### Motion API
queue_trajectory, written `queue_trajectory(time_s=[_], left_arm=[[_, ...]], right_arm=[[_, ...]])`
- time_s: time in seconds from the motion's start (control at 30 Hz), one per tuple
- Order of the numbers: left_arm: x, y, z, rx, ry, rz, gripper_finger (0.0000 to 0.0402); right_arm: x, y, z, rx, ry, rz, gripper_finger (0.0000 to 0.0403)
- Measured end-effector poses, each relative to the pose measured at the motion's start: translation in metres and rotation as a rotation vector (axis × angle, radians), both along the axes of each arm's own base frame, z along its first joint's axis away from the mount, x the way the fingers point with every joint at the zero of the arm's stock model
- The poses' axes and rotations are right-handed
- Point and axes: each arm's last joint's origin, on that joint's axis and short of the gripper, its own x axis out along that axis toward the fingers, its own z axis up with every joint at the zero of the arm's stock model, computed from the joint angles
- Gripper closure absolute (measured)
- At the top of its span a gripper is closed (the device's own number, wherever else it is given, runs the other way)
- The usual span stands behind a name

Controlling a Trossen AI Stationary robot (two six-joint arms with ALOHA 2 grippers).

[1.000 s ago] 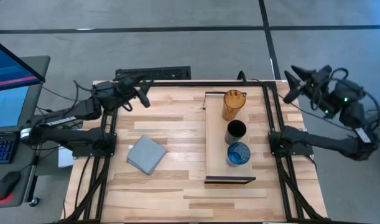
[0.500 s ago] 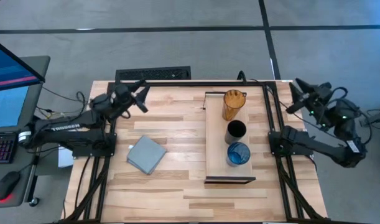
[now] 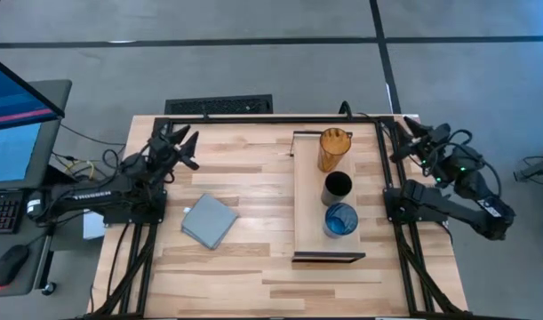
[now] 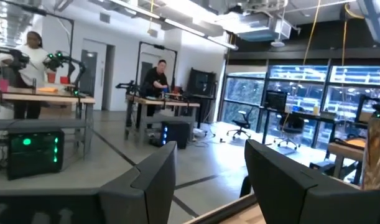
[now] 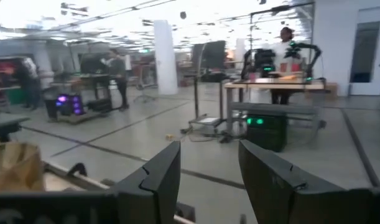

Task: Stack small to large cups/mugs on shelf
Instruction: Return to Home Position

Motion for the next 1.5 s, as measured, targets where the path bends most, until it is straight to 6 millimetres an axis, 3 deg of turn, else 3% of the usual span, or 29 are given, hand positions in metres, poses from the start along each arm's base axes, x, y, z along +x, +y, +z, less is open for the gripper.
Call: queue_trajectory(time_s=[0.1,0.37,0.53,0.8,0.97,1.1,1.5], left_arm=[[-0.007,-0.002,-0.007,-0.009,0.004,0.020,0.0221],[-0.028,-0.005,-0.024,-0.051,0.003,0.175,0.0221],[-0.039,-0.010,-0.028,-0.052,0.014,0.117,0.0221],[-0.034,-0.009,-0.041,-0.123,0.101,0.010,0.0221],[-0.034,-0.008,-0.056,-0.214,0.211,0.011,0.0221],[-0.035,-0.006,-0.056,-0.216,0.219,0.036,0.0221],[-0.037,-0.003,-0.057,-0.203,0.257,0.081,0.0221]], right_arm=[[0.007,-0.003,-0.009,-0.007,-0.014,0.024,0.0221],[0.007,-0.003,-0.010,-0.010,-0.007,0.013,0.0221],[0.007,-0.003,-0.009,-0.017,-0.002,0.013,0.0221],[0.007,-0.003,-0.009,-0.020,-0.007,0.014,0.0221],[0.008,-0.003,-0.011,0.000,0.002,0.017,0.0221],[0.010,-0.004,-0.017,0.043,-0.005,0.022,0.0221],[0.040,-0.017,-0.057,0.025,-0.068,0.036,0.0221]])
